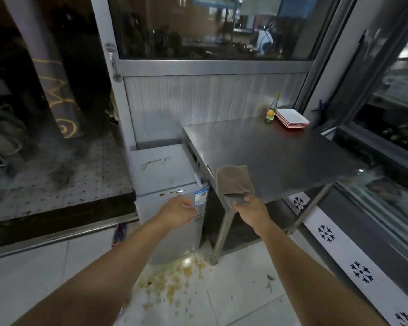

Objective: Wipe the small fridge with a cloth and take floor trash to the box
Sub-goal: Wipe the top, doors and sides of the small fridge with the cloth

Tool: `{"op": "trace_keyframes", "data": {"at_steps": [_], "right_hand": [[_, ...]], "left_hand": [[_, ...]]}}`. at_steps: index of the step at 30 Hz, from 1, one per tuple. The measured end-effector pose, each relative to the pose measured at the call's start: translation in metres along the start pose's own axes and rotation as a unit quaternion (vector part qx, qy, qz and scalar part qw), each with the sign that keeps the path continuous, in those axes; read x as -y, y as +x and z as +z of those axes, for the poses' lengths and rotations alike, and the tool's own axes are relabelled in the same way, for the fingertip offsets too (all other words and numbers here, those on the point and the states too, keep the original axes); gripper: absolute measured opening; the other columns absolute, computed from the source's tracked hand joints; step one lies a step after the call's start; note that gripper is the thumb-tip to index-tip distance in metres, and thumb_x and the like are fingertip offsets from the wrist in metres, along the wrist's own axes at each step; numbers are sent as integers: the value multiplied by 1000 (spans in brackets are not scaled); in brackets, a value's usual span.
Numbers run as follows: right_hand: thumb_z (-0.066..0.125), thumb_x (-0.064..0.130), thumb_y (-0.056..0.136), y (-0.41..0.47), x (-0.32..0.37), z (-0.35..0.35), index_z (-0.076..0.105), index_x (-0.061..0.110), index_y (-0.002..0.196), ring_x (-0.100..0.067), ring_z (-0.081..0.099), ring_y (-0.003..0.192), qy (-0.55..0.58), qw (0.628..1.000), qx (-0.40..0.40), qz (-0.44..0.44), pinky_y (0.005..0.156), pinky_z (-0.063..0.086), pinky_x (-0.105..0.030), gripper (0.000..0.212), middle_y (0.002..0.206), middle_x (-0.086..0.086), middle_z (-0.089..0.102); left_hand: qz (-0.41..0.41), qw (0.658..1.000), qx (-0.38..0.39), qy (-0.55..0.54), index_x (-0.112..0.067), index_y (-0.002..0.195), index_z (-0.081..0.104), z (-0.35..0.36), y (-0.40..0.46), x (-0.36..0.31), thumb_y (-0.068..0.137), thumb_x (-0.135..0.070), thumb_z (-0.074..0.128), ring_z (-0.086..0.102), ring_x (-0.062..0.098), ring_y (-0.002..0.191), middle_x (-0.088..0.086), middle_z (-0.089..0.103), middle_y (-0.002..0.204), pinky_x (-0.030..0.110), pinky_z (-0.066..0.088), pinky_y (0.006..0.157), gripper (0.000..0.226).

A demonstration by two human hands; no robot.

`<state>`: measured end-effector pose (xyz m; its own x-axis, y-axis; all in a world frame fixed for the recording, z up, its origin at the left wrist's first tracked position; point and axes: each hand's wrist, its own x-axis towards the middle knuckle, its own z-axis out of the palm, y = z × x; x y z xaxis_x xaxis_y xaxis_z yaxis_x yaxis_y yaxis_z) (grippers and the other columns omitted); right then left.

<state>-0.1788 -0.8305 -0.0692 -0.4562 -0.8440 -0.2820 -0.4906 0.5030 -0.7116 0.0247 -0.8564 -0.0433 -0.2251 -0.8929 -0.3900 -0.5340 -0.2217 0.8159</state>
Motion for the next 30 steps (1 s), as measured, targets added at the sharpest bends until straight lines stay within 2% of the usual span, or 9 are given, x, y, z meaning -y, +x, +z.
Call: {"op": "trace_keyframes", "data": {"at_steps": [3,7,10,15,20,22,25,27,30], "right_hand": [[59,24,90,63,2,1,59,2,113,-33,58,103,0,999,-37,0,82,44,-33,33,110,-16,63],[57,28,92,137,-4,1,55,-5,116,-35,57,108,-57,995,-77,17,85,45,-34,41,115,-21,61],[56,29,91,186,-12,8,55,-4,115,-35,58,109,-88,993,-75,38,86,46,-34,40,115,-22,62],[54,42,89,225,-20,23,52,6,126,-34,47,123,-193,971,-92,102,101,36,-44,52,131,-16,52],[54,33,90,239,-14,30,50,1,126,-35,47,123,-179,965,-104,162,102,33,-44,49,133,-19,51],[54,31,91,240,-3,34,56,0,120,-36,53,115,-149,974,-108,132,94,40,-39,43,124,-20,57],[55,19,90,236,28,45,62,-1,98,-33,63,88,-47,993,-93,46,64,42,-26,22,95,-18,65],[56,12,88,229,54,53,60,-2,93,-32,62,83,-14,996,-89,5,64,44,-26,15,93,-18,65],[57,5,86,214,95,75,60,0,96,-29,61,89,37,997,-49,-45,74,47,-31,12,97,-17,65]], "left_hand": [[-15,1000,-2,-18,-14,99,61,8,53,-11,83,-16,63,64,26,97,10,63,102,28,46,76,17],[-42,999,-16,7,-19,98,60,23,122,-21,82,-19,64,65,25,96,10,65,104,30,50,85,17],[-55,998,-20,25,-22,95,59,34,166,-22,83,-23,64,67,20,88,6,65,100,31,53,82,13],[-73,997,-8,22,-20,91,58,38,203,-16,83,-20,65,67,24,88,10,67,100,31,51,74,11],[-94,995,-11,-1,-14,96,58,31,218,-9,84,-16,66,66,27,86,16,66,96,20,43,56,14],[-97,995,-10,-7,-13,99,58,23,220,-8,85,-17,66,65,27,85,14,64,94,21,44,58,17],[-101,994,-9,-35,-7,108,60,5,217,-6,84,-15,66,65,32,93,16,62,101,33,52,78,25],[-107,993,-16,-53,-6,111,60,-12,212,-3,84,-14,66,65,33,97,18,63,107,35,51,84,29],[-110,990,-16,-85,-4,111,59,-43,205,2,83,-8,64,64,32,97,21,63,112,33,50,81,29]]}}
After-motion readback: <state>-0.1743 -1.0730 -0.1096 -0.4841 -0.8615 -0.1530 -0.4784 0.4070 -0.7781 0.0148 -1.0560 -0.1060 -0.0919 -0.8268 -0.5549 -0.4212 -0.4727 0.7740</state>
